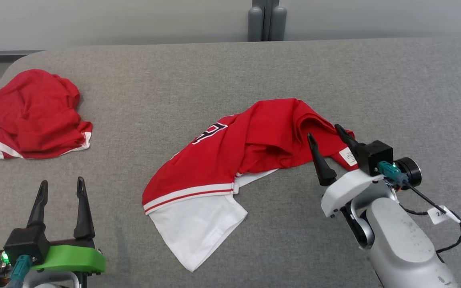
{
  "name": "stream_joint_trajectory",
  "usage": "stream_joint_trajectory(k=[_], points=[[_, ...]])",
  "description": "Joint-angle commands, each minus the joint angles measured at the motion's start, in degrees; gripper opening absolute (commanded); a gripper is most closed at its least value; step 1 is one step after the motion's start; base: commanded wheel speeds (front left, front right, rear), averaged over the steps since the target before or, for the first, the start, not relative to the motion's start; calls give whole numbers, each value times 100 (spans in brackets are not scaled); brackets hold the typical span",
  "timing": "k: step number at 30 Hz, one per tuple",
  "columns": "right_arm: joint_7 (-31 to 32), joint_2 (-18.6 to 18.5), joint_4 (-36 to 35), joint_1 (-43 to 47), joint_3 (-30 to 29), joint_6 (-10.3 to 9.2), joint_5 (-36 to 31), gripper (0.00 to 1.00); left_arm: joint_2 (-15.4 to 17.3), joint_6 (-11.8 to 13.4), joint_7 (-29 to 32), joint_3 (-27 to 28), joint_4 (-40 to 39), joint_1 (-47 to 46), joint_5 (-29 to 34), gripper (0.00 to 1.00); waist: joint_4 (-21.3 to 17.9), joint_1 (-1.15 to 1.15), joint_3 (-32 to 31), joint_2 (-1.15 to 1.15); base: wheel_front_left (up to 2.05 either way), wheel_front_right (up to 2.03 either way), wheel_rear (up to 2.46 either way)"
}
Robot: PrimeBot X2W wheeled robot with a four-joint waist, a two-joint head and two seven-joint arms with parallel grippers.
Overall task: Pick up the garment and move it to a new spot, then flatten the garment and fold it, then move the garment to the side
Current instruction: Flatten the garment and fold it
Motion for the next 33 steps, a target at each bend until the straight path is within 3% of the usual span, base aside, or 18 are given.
stream_joint_trajectory(k=[1,12,21,22,24,33], points=[[14,-35,264,-200,40,-8,-27,100,-16,-30,-3,18,-28,-134,43,100,118,0,107,0,0,0,0],[-112,5,2093,-1293,234,-8,162,100,-151,-125,-3,-27,-14,-348,119,100,465,0,451,0,0,0,0],[-122,78,2530,-1708,97,-8,72,100,-190,-171,-3,-82,29,-485,147,100,567,0,627,0,0,0,0],[-122,99,2574,-1762,52,-8,82,46,-194,-176,-3,-95,39,-510,150,100,575,0,641,0,0,0,0],[-121,124,2691,-1814,-24,-8,59,0,-197,-188,-3,-116,59,-548,160,100,587,0,662,0,0,0,0],[-119,184,2144,-1350,-125,-8,242,0,-204,-204,-3,-36,118,-355,176,100,475,0,408,0,0,0,0]])
